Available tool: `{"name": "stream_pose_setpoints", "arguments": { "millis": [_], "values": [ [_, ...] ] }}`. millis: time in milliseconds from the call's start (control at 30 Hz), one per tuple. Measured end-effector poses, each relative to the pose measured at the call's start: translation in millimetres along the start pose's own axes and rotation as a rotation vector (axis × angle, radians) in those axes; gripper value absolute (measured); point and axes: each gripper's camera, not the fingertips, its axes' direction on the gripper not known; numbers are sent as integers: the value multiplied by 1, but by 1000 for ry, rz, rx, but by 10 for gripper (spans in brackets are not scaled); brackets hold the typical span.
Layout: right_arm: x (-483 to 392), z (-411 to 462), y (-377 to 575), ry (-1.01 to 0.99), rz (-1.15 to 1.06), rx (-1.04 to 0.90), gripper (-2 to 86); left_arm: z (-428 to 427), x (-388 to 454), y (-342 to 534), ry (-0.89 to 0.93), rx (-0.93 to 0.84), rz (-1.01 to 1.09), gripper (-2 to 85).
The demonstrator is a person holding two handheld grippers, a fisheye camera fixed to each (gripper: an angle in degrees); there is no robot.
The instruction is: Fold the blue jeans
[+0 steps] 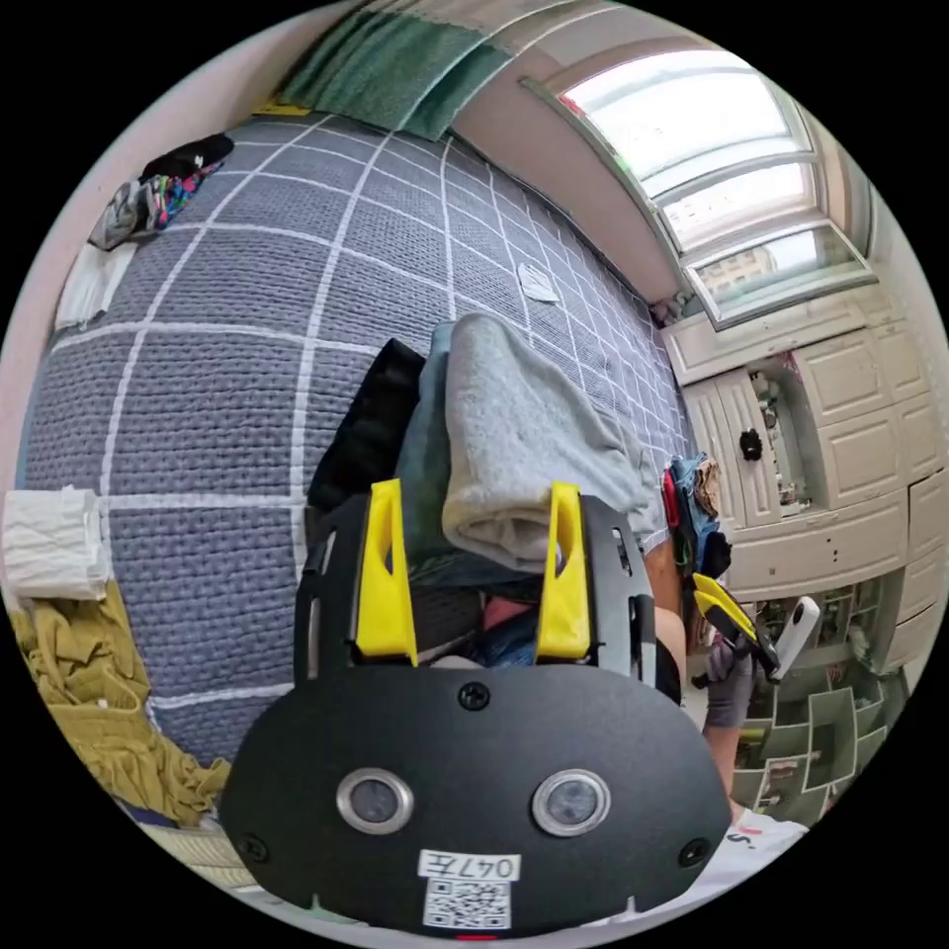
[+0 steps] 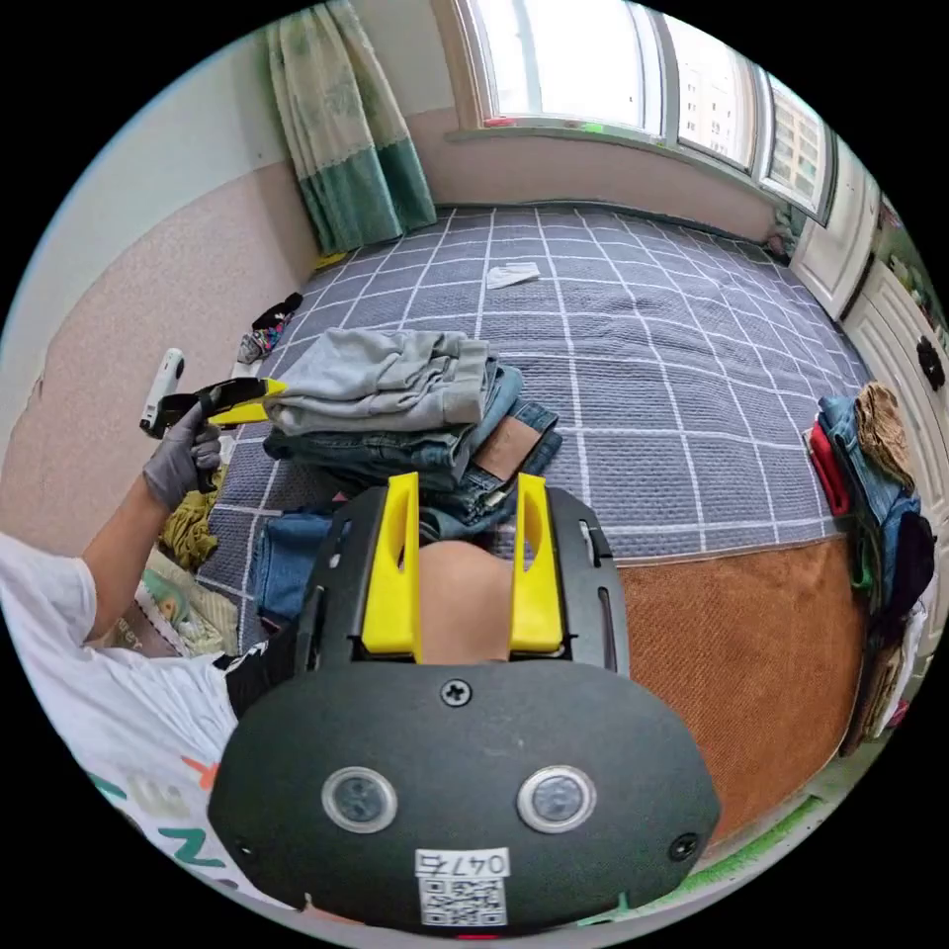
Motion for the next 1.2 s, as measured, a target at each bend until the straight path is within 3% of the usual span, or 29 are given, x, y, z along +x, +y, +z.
{"name": "stream_pose_setpoints", "arguments": {
  "millis": [100,267,400,500,567,700,800,1000,1200],
  "values": [
    [25,-48,67,6,76,83,73,-4,19,29,-47,-65,187,190],
    [65,-96,160,-27,304,196,62,44,46,83,114,-303,511,173],
    [81,-113,212,-61,417,238,60,91,54,94,-87,-371,667,148],
    [81,-121,237,-47,438,222,58,98,55,84,-154,-346,687,49],
    [81,-128,252,-33,455,228,56,95,59,74,-110,-362,719,39],
    [84,-142,283,-49,509,266,51,81,34,17,452,-412,458,15],
    [84,-157,300,-62,523,308,50,74,47,-6,501,-373,466,6],
    [79,-201,334,26,536,380,38,46,126,-49,410,-319,720,2],
    [81,-229,371,27,588,496,27,53,96,-112,607,-301,544,11]
  ]
}}
